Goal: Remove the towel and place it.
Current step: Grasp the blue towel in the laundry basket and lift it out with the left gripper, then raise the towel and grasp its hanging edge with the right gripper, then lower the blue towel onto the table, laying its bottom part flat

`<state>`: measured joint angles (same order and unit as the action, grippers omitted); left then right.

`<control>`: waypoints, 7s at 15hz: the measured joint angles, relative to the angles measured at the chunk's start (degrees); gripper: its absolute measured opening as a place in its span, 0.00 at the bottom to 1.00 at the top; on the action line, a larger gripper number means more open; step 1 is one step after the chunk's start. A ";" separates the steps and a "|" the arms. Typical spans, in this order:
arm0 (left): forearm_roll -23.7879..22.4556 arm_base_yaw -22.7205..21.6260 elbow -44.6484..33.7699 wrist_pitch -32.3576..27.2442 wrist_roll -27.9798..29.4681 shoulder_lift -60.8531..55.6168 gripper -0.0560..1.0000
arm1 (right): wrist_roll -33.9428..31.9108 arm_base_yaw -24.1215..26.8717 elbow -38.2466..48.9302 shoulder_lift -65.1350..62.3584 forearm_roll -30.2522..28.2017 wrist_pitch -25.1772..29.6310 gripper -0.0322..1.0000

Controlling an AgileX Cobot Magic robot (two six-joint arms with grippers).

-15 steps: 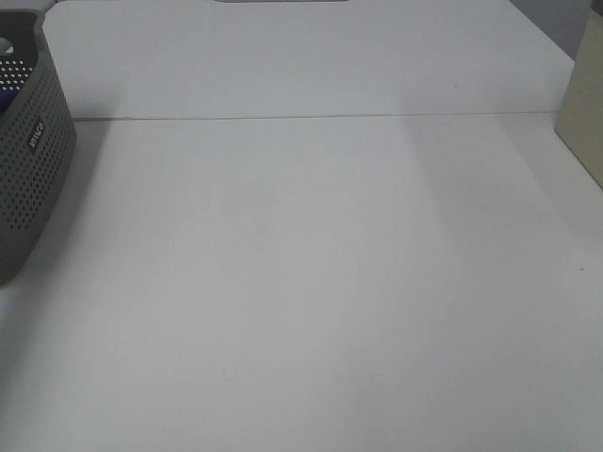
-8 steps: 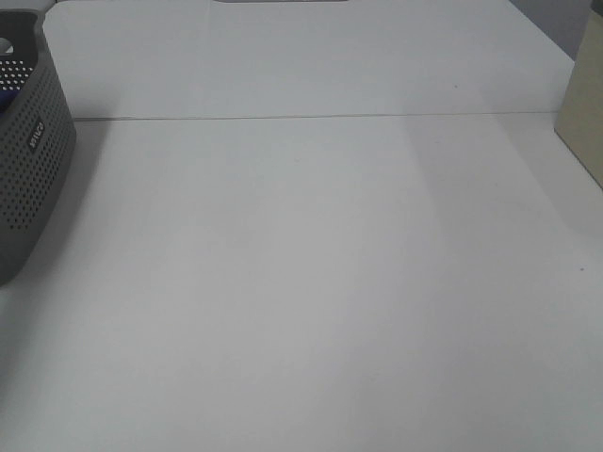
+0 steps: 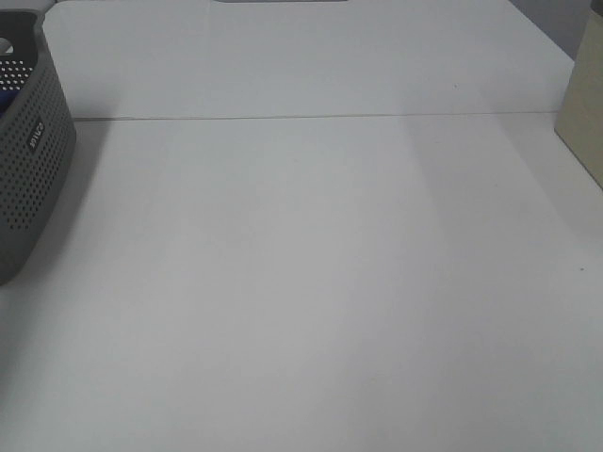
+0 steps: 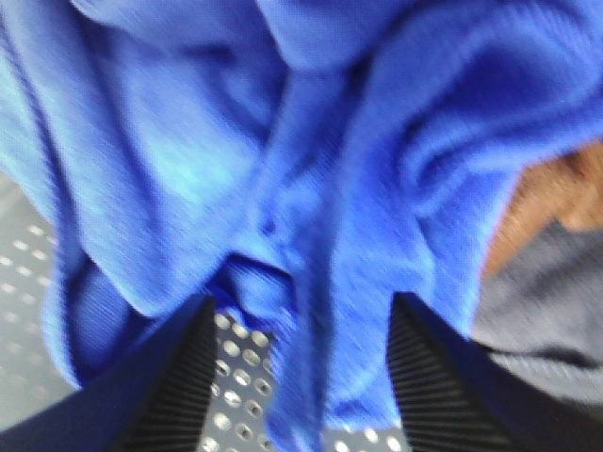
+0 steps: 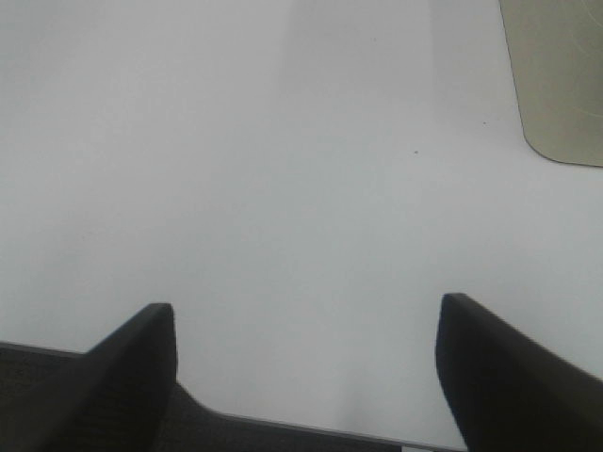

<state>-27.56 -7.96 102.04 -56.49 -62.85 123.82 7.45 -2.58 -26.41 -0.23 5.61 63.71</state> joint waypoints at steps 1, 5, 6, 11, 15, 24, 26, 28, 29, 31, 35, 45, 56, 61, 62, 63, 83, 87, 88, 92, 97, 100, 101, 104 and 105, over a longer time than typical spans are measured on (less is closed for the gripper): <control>0.63 0.00 0.00 1.20 0.00 0.00 0.52 | 0.00 0.00 0.00 0.00 0.00 0.00 0.77; 1.03 0.00 0.00 0.17 0.00 0.00 0.26 | 0.00 0.00 0.00 0.00 0.00 0.00 0.77; 1.03 0.00 0.00 -0.74 0.00 0.00 0.11 | 0.00 0.00 0.00 0.00 0.00 0.00 0.77; -1.72 0.11 0.46 -4.70 2.86 -0.74 0.05 | 0.00 0.00 0.00 0.00 0.00 0.00 0.77; 0.06 0.23 4.93 -9.05 10.60 -8.19 0.05 | 0.00 0.00 0.00 0.00 0.00 0.00 0.77; 4.07 6.13 5.73 -7.73 14.84 -24.35 0.05 | 0.00 0.00 0.00 0.00 0.00 0.00 0.77; 3.67 10.31 5.79 -7.62 14.78 -27.56 0.05 | 0.00 0.00 0.00 0.00 0.00 0.00 0.77; 0.74 14.55 7.79 -7.85 14.78 -28.88 0.05 | 0.00 0.00 0.00 0.00 0.00 0.00 0.77; -0.46 16.39 10.31 -8.14 14.90 -28.99 0.05 | 0.00 0.00 0.00 0.00 0.00 0.00 0.77; -1.03 22.23 17.82 -11.06 15.81 -29.22 0.05 | 0.80 0.00 -0.34 0.29 2.35 -2.41 0.77; -3.84 29.05 20.00 -11.17 16.10 -29.39 0.05 | 10.60 0.00 -0.86 10.14 13.75 -15.87 0.77; -6.70 46.41 20.11 1.38 16.10 -27.44 0.05 | 94.42 0.00 -2.01 56.09 84.00 -23.32 0.77; -6.65 56.49 20.11 2.52 16.04 -25.84 0.05 | 109.89 -8.02 -31.91 100.61 93.91 -0.40 0.77; -6.70 57.30 20.11 2.52 16.04 -25.67 0.05 | 109.84 -13.64 -38.67 107.03 93.97 -2.41 0.77; -6.70 57.30 20.11 2.52 16.04 -25.67 0.05 | 109.84 -14.27 -39.65 108.29 93.85 -2.69 0.77; -6.76 57.30 20.11 2.52 16.04 -25.67 0.05 | 109.84 -14.55 -40.51 109.21 93.74 -2.92 0.77; -6.02 57.30 20.11 7.10 22.23 -25.61 0.05 | 58.21 -14.21 -41.25 93.91 63.20 -16.62 0.06; -8.02 57.30 20.11 13.81 29.68 -25.61 0.05 | 37.07 -9.51 -48.93 86.75 42.74 -14.15 0.06; -9.05 57.30 20.11 15.30 32.31 -25.61 0.05 | 32.26 -8.48 -53.86 85.71 35.87 -11.86 0.06; -16.79 55.00 20.11 23.26 47.27 -25.55 0.05 | 17.70 -8.08 -82.91 88.12 14.32 -0.97 0.06; -13.92 47.84 20.11 31.28 57.07 -25.44 0.05 | 16.56 -8.08 -97.29 94.37 11.80 -1.83 0.06; -12.43 42.74 20.17 41.48 64.80 -24.58 0.05 | 17.02 -8.08 -98.09 96.94 11.80 -14.95 0.06; -12.38 41.14 20.23 45.38 67.95 -23.89 0.05 | 17.07 -8.08 -98.09 97.75 12.66 -20.51 0.06; -12.38 36.61 20.23 56.49 77.98 -21.43 0.05 | 17.07 -8.08 -98.09 99.12 19.31 -36.90 0.06; -12.38 35.47 20.23 58.56 80.27 -20.86 0.05 | 17.70 -8.08 -98.15 99.35 20.23 -40.16 0.06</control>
<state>-39.94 27.50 122.27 2.06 17.42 102.96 25.15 -10.66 -124.56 99.12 25.84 23.55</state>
